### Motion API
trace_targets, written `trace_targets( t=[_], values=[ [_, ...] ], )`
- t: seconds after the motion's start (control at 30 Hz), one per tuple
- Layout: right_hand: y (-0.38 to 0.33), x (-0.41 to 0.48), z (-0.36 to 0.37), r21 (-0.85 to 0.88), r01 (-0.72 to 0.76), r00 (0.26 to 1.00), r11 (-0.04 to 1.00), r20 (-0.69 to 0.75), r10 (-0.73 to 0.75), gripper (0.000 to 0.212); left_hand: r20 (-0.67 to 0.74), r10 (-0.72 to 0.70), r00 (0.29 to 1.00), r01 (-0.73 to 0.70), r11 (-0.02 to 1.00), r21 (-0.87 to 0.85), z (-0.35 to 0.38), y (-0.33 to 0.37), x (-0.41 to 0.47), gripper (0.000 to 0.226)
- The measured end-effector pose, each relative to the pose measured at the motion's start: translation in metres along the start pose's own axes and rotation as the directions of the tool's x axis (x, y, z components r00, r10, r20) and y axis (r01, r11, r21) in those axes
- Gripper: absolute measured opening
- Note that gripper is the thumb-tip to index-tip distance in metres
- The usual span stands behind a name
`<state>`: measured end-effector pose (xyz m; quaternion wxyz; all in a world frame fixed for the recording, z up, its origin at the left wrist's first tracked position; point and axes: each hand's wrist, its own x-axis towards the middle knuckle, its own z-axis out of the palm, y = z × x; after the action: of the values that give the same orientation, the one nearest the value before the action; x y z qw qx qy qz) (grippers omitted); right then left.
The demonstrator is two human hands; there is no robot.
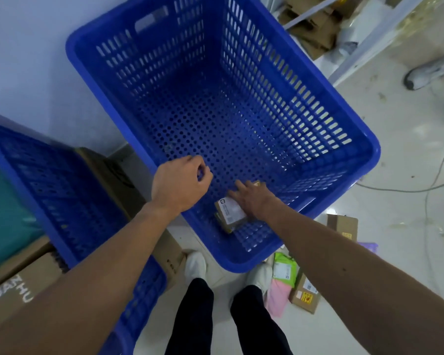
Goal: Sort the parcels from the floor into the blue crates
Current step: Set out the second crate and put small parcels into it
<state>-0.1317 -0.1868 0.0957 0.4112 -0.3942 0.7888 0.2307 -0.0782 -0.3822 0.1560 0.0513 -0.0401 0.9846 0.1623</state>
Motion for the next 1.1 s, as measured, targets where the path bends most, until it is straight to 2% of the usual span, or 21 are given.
trace_targets(
  t=[0.1,0.23,0.5,0.6,0.73,0.93,1.1],
  values=[
    [-0.01,0.015,0.012,-0.027,0.038,0.995,0.999,0.093,-0.035,0.092,-0.019,0.007,1.0,-0.007,1.0,-0.01,-0.001,0.0,-0.001,0.025],
    [-0.009,0.021,0.019,0.042,0.031,0.988,0.999,0.149,-0.037,0.087,-0.038,0.007,0.999,-0.007,1.0,-0.01,0.001,-0.001,-0.001,0.024],
    [-0.003,0.005,0.015,0.14,-0.009,0.998,0.99,0.064,0.0,0.077,-0.088,0.02,0.996,-0.02,1.0,-0.003,0.006,-0.004,-0.001,0.023],
    [0.0,-0.013,0.01,0.246,-0.047,0.999,0.968,0.008,0.047,0.067,-0.084,0.024,0.996,-0.024,1.0,0.002,0.007,-0.006,0.0,0.024],
    [0.006,-0.059,0.0,0.415,-0.113,0.984,0.903,-0.083,0.161,0.061,0.047,0.0,0.999,-0.002,0.999,0.041,0.0,-0.001,-0.001,0.027],
    [0.008,-0.162,-0.006,0.634,-0.151,0.895,0.758,-0.237,0.377,0.054,0.372,-0.094,0.924,0.153,0.979,-0.132,-0.028,0.03,-0.014,0.029],
    [-0.001,-0.239,0.021,0.755,-0.211,0.812,0.621,-0.219,0.541,0.049,0.402,-0.057,0.914,0.168,0.954,-0.247,-0.048,0.074,-0.039,0.019]
  ],
)
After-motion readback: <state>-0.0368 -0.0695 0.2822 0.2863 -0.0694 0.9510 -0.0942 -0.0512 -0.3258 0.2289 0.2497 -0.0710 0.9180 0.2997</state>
